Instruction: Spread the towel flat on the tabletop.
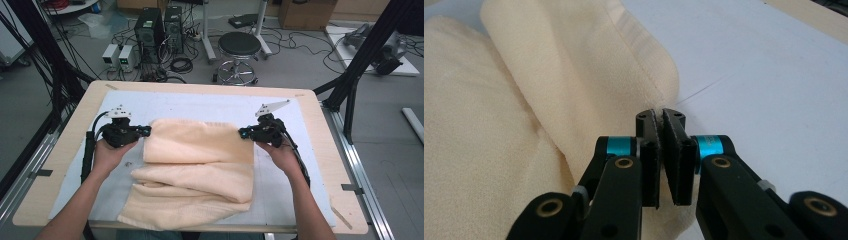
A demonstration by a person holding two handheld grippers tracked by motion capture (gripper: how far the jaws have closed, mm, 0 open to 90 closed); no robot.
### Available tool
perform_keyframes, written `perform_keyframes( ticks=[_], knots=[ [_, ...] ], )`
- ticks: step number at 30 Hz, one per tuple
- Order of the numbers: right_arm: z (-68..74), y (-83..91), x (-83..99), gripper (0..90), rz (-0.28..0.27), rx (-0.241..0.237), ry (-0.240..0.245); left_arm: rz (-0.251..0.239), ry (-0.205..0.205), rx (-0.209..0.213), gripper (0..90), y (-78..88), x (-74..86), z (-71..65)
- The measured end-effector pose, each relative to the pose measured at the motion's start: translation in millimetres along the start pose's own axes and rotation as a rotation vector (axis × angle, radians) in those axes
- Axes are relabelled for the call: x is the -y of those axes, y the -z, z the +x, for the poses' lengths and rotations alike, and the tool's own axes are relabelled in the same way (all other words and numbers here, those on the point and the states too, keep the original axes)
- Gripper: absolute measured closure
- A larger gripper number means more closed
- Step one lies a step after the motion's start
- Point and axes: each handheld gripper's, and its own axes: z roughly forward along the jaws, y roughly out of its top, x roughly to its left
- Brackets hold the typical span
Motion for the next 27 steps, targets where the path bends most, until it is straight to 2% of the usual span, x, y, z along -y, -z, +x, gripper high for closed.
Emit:
perform_keyframes(
  ticks=[2,3,5,6,7,8,9,10,11,13,14,16,18,24,26,27],
  knots=[
    [-6.5,-0.3,-6.3,86.0,-0.001,0.006,0.014,0.000,0.001,-0.008,86.7,-5.2,-12.2,6.8],
    [-10.6,0.6,-11.9,86.1,-0.007,0.023,0.026,-0.001,-0.002,-0.027,86.7,-8.9,-24.5,12.6],
    [-31.9,7.2,-40.8,86.0,-0.031,0.101,0.035,-0.028,0.004,-0.061,86.6,-15.8,-60.6,30.7],
    [-46.9,12.1,-59.9,80.2,-0.048,0.155,0.010,-0.036,0.001,-0.104,85.9,-20.0,-79.0,38.4],
    [-59.4,16.1,-77.0,60.5,-0.067,0.252,-0.002,-0.043,0.016,-0.204,81.2,-23.4,-96.1,44.2],
    [-71.5,19.7,-91.3,53.4,-0.095,0.340,-0.056,-0.061,0.075,-0.209,67.3,-25.2,-103.6,49.2],
    [-78.5,21.4,-95.8,53.8,-0.121,0.304,-0.102,-0.087,0.112,-0.173,62.0,-25.9,-105.3,53.1],
    [-78.5,19.7,-96.0,54.0,-0.130,0.306,-0.097,-0.096,0.115,-0.161,62.3,-26.8,-103.8,53.7],
    [-76.4,16.3,-94.1,54.2,-0.113,0.314,-0.077,-0.078,0.097,-0.163,62.5,-29.2,-98.8,53.4],
    [-70.4,3.9,-79.9,54.0,-0.059,0.300,-0.058,-0.060,0.089,-0.149,61.5,-32.0,-85.6,53.4],
    [-68.4,0.2,-73.0,54.0,-0.056,0.300,-0.051,-0.059,0.096,-0.142,61.1,-33.5,-76.4,53.6],
    [-64.0,-8.8,-52.5,54.1,-0.037,0.279,-0.062,-0.045,0.108,-0.118,60.6,-34.2,-57.7,53.1],
    [-57.6,-14.0,-37.4,53.5,0.002,0.263,-0.074,-0.017,0.094,-0.115,59.6,-33.3,-38.8,49.9],
    [-29.0,-19.7,-8.7,51.8,0.013,0.212,-0.042,-0.019,0.092,-0.081,55.3,-24.8,-3.1,36.2],
    [-17.8,-20.5,-3.2,51.3,0.022,0.201,-0.020,-0.002,0.071,-0.055,53.2,-20.1,5.6,29.4],
    [-13.7,-20.6,-1.3,50.8,0.024,0.196,-0.005,-0.016,0.058,-0.045,52.7,-16.1,11.5,23.4]
  ],
)
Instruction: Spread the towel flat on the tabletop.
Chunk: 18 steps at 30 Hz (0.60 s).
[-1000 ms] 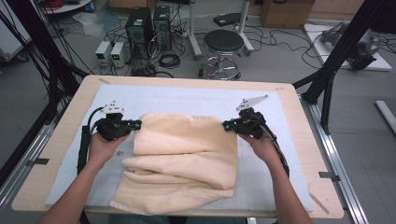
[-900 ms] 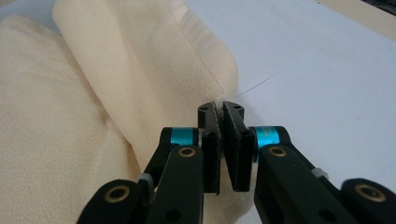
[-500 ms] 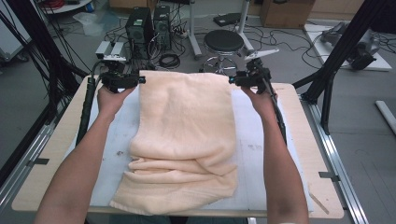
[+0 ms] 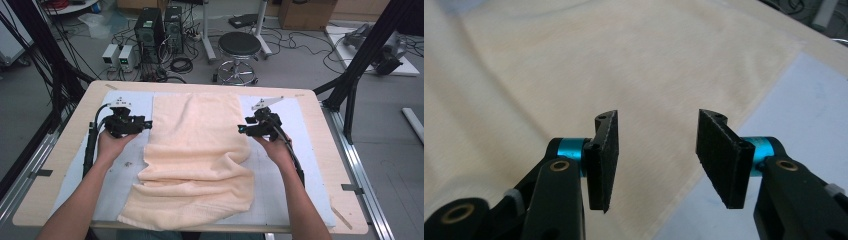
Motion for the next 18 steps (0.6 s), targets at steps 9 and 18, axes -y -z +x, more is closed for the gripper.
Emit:
perform_keyframes(
  ticks=[9,18],
  knots=[
    [54.4,18.3,25.8,45.4,-0.046,-0.116,0.076,-0.011,-0.061,0.096,47.4,26.5,43.8,-39.0],
    [87.4,39.4,54.2,44.5,-0.096,-0.202,0.130,-0.044,-0.138,0.170,46.8,62.8,65.8,-74.0]
  ],
)
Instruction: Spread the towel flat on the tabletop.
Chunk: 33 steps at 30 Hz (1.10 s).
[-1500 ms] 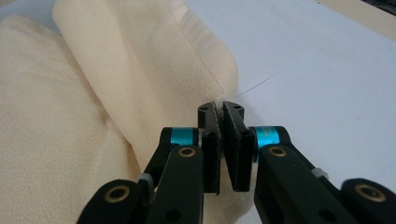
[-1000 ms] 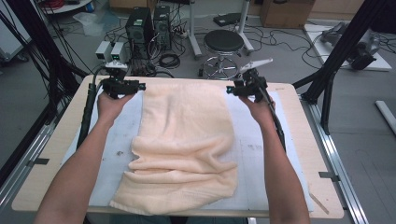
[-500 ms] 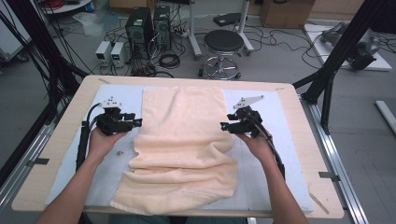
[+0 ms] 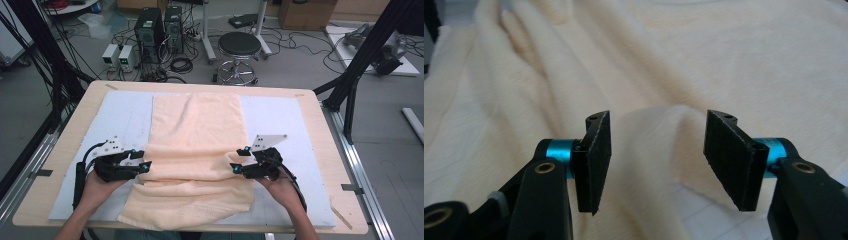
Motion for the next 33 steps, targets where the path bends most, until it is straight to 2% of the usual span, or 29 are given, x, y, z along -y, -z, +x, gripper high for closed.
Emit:
perform_keyframes(
  ticks=[3,6,8,10,12,13,15,18,23,26,30,31,33],
  knots=[
    [8.6,-1.0,8.6,46.4,0.037,-0.016,0.027,0.020,-0.020,0.029,44.7,1.1,7.8,-8.5],
    [14.8,-3.5,18.1,49.2,0.075,-0.026,0.046,0.089,-0.055,0.057,44.7,-4.5,16.3,-12.2],
    [15.6,-7.7,25.2,52.1,0.107,-0.023,0.044,0.137,-0.057,0.068,46.0,-11.0,20.6,-10.9],
    [14.3,-16.5,31.4,57.1,0.161,-0.016,0.039,0.181,-0.056,0.085,51.6,-17.9,24.5,-7.6],
    [15.0,-23.7,34.2,66.9,0.205,-0.016,0.049,0.208,-0.042,0.113,64.0,-21.7,26.1,-4.6],
    [15.4,-23.4,33.3,73.5,0.201,-0.012,0.067,0.212,-0.037,0.117,69.6,-21.7,25.8,-4.4],
    [15.7,-20.8,31.2,80.3,0.202,-0.032,0.046,0.215,-0.048,0.106,76.4,-19.3,23.5,-8.1],
    [19.2,-16.6,30.6,82.1,0.198,-0.049,0.059,0.212,-0.089,0.096,78.9,-10.1,19.0,-16.5],
    [23.3,-7.9,25.7,82.2,0.159,-0.077,0.049,0.177,-0.077,0.094,79.6,10.1,19.0,-26.0],
    [27.7,-5.4,21.1,81.2,0.127,-0.094,0.061,0.164,-0.075,0.083,79.6,23.3,22.9,-29.8],
    [32.8,-8.4,18.0,71.8,0.138,-0.097,0.075,0.166,-0.025,0.106,75.8,28.7,27.5,-24.1],
    [32.9,-6.9,17.5,69.2,0.126,-0.096,0.086,0.156,-0.004,0.110,73.1,28.2,26.7,-23.0],
    [32.2,0.9,16.2,66.3,0.108,-0.069,0.084,0.140,-0.003,0.104,62.5,29.3,23.7,-21.4]
  ],
)
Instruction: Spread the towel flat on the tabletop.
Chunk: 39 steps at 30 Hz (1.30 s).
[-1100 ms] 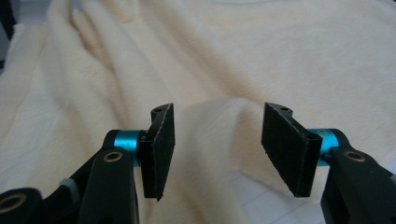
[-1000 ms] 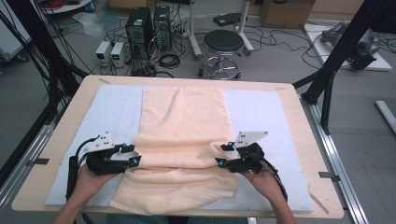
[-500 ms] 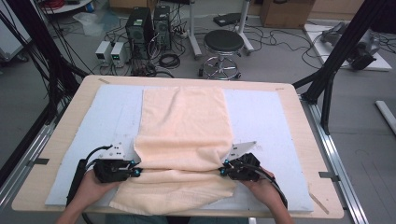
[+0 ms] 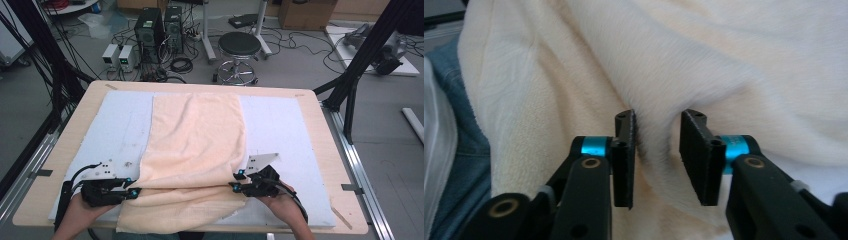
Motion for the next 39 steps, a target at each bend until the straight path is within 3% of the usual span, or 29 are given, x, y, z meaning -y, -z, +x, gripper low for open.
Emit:
perform_keyframes(
  ticks=[4,7,9,12,16,18,21,23,28,32,35,39],
  knots=[
    [-0.1,17.2,6.9,64.9,-0.039,0.025,-0.007,-0.082,0.012,-0.019,51.3,3.6,-7.2,2.8],
    [3.7,19.1,16.3,65.1,-0.046,-0.006,-0.008,-0.097,0.007,-0.017,50.6,-0.8,-11.7,5.9],
    [4.9,13.5,18.7,64.8,-0.024,-0.028,0.000,-0.079,-0.002,-0.010,50.7,-8.5,-12.6,7.5],
    [4.7,-1.7,16.8,62.2,0.017,-0.057,0.014,0.000,-0.025,0.006,51.1,-26.1,-12.6,10.4],
    [5.0,-24.2,16.8,61.6,0.087,-0.073,0.036,0.085,-0.048,0.028,62.7,-42.0,-9.4,13.5],
    [3.8,-26.6,17.9,65.4,0.069,-0.070,0.025,0.104,-0.040,0.029,71.3,-45.3,-6.9,15.9],
    [2.4,-24.4,19.3,77.4,0.069,-0.077,-0.010,0.098,-0.030,0.029,79.7,-41.0,-6.4,17.1],
    [2.4,-22.1,17.8,80.1,0.077,-0.088,-0.005,0.085,-0.031,0.012,80.8,-32.5,-6.9,14.1],
    [14.5,-11.2,10.8,78.7,0.065,-0.101,-0.001,0.040,-0.057,-0.018,81.7,-8.8,-10.4,1.1],
    [21.6,-0.3,7.6,68.6,0.043,-0.098,0.018,0.025,-0.054,-0.019,78.3,1.3,-12.4,-1.2],
    [12.1,13.0,8.8,67.6,-0.012,-0.054,-0.011,-0.006,-0.031,-0.024,66.1,2.5,-16.1,3.8],
    [-7.0,8.4,10.2,73.0,0.006,0.003,-0.028,-0.031,-0.027,-0.028,62.0,-5.1,-24.8,10.2]
  ],
)
